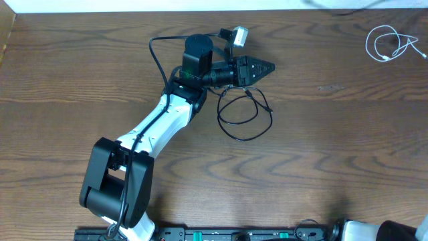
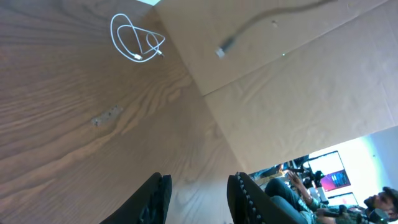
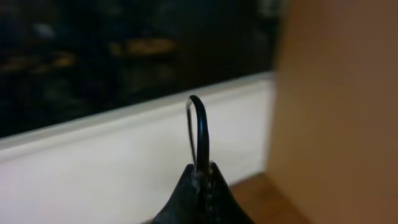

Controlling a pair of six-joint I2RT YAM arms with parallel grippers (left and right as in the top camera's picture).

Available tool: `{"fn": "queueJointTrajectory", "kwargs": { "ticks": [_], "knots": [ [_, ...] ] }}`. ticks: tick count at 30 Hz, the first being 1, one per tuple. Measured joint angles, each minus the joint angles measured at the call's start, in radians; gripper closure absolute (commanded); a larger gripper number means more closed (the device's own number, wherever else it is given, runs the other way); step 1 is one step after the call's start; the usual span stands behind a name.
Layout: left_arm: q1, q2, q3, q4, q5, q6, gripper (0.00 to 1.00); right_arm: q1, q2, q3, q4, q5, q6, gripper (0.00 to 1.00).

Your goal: Untangle cables

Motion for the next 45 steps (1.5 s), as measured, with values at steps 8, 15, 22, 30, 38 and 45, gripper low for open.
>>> {"fn": "queueJointTrajectory", "kwargs": {
  "ticks": [8,15,22,30,38,45],
  "knots": [
    [0.000,0.000,0.000,-0.009,0.000,0.010,0.65,-0.157,0.140,0.000,-0.001,0.025,0.018,0.99],
    [0.000,0.000,0.000,-0.009,0.000,0.010,0.65,-0.210,0.279,0.000,-0.001,0.024,0.081,0.37],
    [0.000,0.000,0.000,-0.040,-0.012,0.010,0.65,-0.220,0.391,0.000,-0.040,-0.088,0.109,0.01],
    [0.000,0.000,0.000,-0.196,-0.115,0.064,0.64,-0.195,0.407,-0.002,-0.114,-0.397,0.172,0.01],
    [0.053,-0.007,0.000,-0.444,-0.293,0.084,0.51,-0.053,0.407,-0.002,-0.303,-0.603,0.159,0.01],
    [0.093,-0.152,-0.003,-0.723,-0.608,0.098,0.43,0.147,0.413,-0.001,-0.468,-0.646,0.031,0.01]
  ]
}}
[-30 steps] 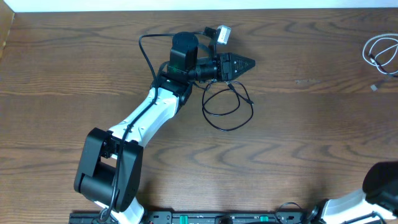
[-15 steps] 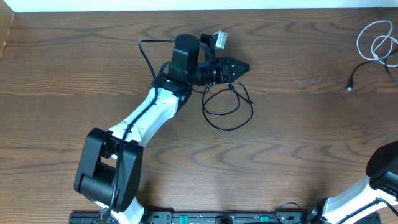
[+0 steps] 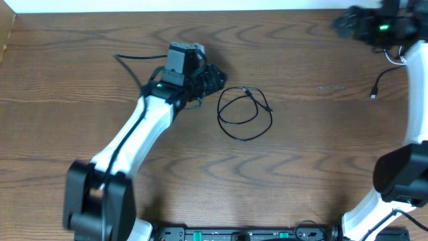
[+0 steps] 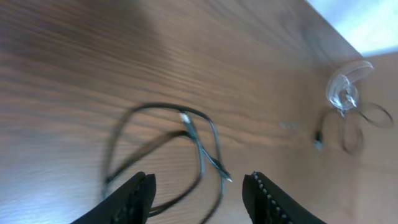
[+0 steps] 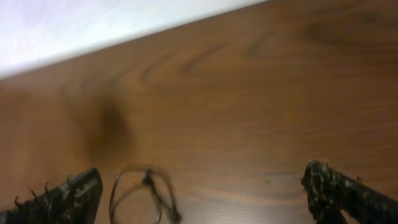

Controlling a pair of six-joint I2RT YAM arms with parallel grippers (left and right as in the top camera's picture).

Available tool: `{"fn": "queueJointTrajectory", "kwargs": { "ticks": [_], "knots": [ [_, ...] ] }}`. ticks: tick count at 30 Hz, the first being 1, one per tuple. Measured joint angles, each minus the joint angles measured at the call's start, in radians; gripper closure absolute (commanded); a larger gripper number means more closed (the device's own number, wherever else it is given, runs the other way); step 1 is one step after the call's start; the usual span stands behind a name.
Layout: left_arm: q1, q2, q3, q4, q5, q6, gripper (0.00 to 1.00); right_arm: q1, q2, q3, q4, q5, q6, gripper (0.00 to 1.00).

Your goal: Untangle cables

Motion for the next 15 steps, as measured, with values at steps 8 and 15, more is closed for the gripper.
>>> {"fn": "queueJointTrajectory", "kwargs": {
  "ticks": [8,15],
  "knots": [
    [0.000,-0.149,0.000,-0.151,-0.205,0.014,0.37,0.214,0.137,0.003,-0.113,0.017,-0.216,0.14],
    [0.000,-0.148,0.000,-0.217,-0.238,0.019,0.31,0.370,0.310,0.003,-0.156,0.145,-0.313,0.10]
  ]
}}
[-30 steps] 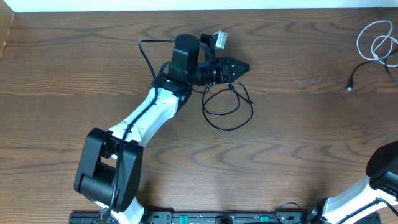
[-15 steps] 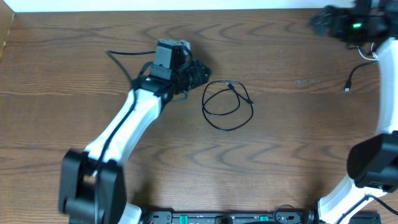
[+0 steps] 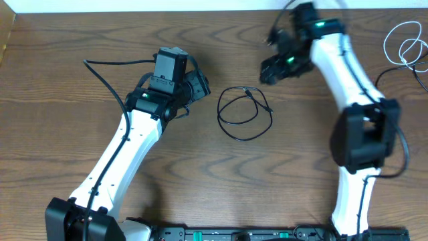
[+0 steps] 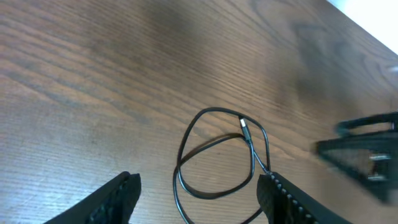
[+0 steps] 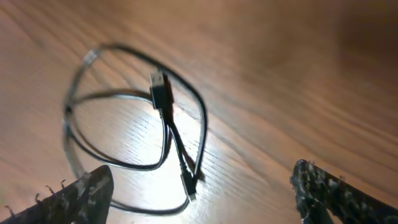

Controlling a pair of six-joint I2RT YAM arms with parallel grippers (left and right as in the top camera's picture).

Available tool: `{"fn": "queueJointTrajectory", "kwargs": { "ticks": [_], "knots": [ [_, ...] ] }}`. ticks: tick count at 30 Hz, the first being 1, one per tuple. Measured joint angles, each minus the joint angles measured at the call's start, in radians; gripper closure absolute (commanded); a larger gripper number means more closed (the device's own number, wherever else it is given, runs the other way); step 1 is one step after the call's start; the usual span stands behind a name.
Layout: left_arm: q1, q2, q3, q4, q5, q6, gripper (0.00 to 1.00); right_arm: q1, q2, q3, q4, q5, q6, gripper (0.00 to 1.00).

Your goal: Untangle cables

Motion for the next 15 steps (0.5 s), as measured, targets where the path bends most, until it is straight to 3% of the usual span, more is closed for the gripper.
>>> {"fn": "queueJointTrajectory", "kwargs": {
  "ticks": [7,11,15],
  "knots": [
    [0.051,0.000,0.000,-0.019,-0.001,-0.003,0.29,0.109,0.082,0.000,-0.040,0.125,-0.039,0.13],
    [0.101,0.000,0.000,-0.053,-0.010,-0.001,0.29,0.142,0.122,0.000,-0.048,0.157,-0.052,0.24],
    [0.125,0.000,0.000,-0.089,-0.016,0.024,0.29,0.157,0.155,0.000,-0.050,0.176,-0.044,0.25]
  ]
}}
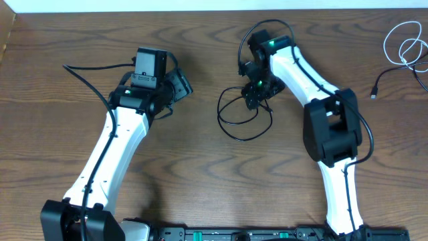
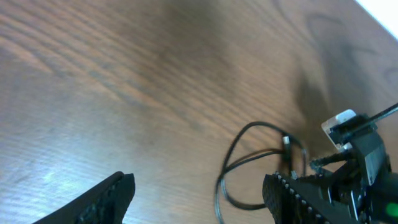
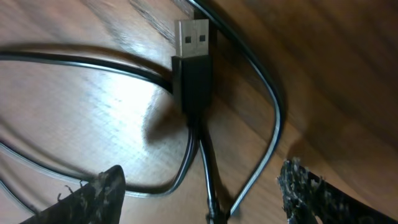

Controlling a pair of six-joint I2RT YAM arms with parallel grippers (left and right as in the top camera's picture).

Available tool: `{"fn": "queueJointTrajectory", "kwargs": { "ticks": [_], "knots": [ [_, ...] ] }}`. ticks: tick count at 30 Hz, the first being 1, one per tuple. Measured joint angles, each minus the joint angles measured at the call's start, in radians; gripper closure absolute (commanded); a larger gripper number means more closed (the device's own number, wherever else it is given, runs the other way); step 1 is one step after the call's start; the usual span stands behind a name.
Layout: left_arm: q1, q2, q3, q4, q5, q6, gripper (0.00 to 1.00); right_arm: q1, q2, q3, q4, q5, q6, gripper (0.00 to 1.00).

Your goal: Untangle cables

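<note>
A thin black cable [image 1: 244, 119] lies in overlapping loops mid-table. Its USB plug [image 3: 194, 59] and crossing strands fill the right wrist view. My right gripper [image 1: 257, 94] is open and low over the loops' upper edge, its fingers [image 3: 93, 194] straddling the strands below the plug, touching nothing that I can see. My left gripper [image 1: 179, 84] is open, left of the loops and apart from them. The left wrist view shows the black cable [image 2: 249, 162] ahead, with the right gripper [image 2: 354, 163] on it.
A coiled white cable [image 1: 404, 41] lies at the far right corner. A second black cable end [image 1: 376, 87] lies just below it. The table's far edge [image 1: 200, 11] meets a white wall. The left arm's own lead [image 1: 87, 70] trails over the left side.
My right gripper was above and right of the loops and is now down over the plug, still open. My left gripper has drawn back a little to the left. The cable has not shifted.
At first only the left arm was over the table, its gripper just above the loops, and the right fingers were shut on a thin wire. Then the left gripper was left of the loops, the right arm open at the far right corner. The right gripper then neared the loops and now straddles them.
</note>
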Motion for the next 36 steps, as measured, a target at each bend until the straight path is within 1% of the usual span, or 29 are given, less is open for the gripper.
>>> {"fn": "queueJointTrajectory", "kwargs": {
  "ticks": [1,2,3,5,7,8,10,12,16,17,18,24,27,33,36],
  "knots": [
    [0.005,0.000,0.000,-0.010,-0.003,0.006,0.28,0.002,0.007,0.000,-0.001,0.013,0.006,0.26],
    [0.006,0.000,0.000,-0.023,-0.007,0.014,0.23,0.004,0.007,0.000,0.000,0.018,0.014,0.28],
    [0.007,0.000,0.000,-0.035,-0.017,0.024,0.19,0.006,0.007,0.000,0.001,0.024,0.024,0.31],
    [0.008,0.000,0.000,-0.061,-0.035,0.029,0.18,0.008,0.008,0.000,0.003,0.041,0.044,0.42],
    [0.008,0.000,0.000,-0.081,-0.053,0.031,0.13,0.010,0.008,-0.006,0.013,0.059,0.068,0.49],
    [0.008,0.000,0.000,-0.090,-0.062,0.036,0.04,0.011,0.008,-0.011,0.024,0.071,0.085,0.51],
    [0.008,0.000,0.000,-0.103,-0.087,0.042,0.04,0.013,0.003,-0.029,0.048,0.097,0.131,0.56],
    [0.008,0.000,0.000,-0.105,-0.120,0.040,0.03,0.018,-0.008,-0.053,0.076,0.121,0.171,0.64],
    [0.009,0.000,0.000,-0.107,-0.171,0.045,0.02,0.033,-0.028,-0.090,0.101,0.166,0.257,0.87],
    [0.009,0.000,0.000,-0.107,-0.179,0.045,0.02,0.036,-0.030,-0.093,0.101,0.177,0.277,0.94],
    [0.009,0.000,0.000,-0.108,-0.185,0.045,0.02,0.040,-0.031,-0.096,0.101,0.187,0.292,0.99],
    [0.009,0.000,0.000,-0.109,-0.198,0.045,0.02,0.048,-0.032,-0.098,0.070,0.237,0.424,0.99],
    [0.009,0.000,0.000,-0.108,-0.205,0.045,0.02,0.026,-0.040,-0.108,0.050,0.227,0.473,0.99],
    [0.009,0.000,0.000,-0.109,-0.207,0.045,0.02,-0.109,-0.104,-0.154,0.039,0.157,0.486,0.99],
    [0.009,0.000,0.000,-0.108,-0.209,0.045,0.02,-0.212,-0.211,-0.161,0.040,0.131,0.472,0.99]
  ]
}}
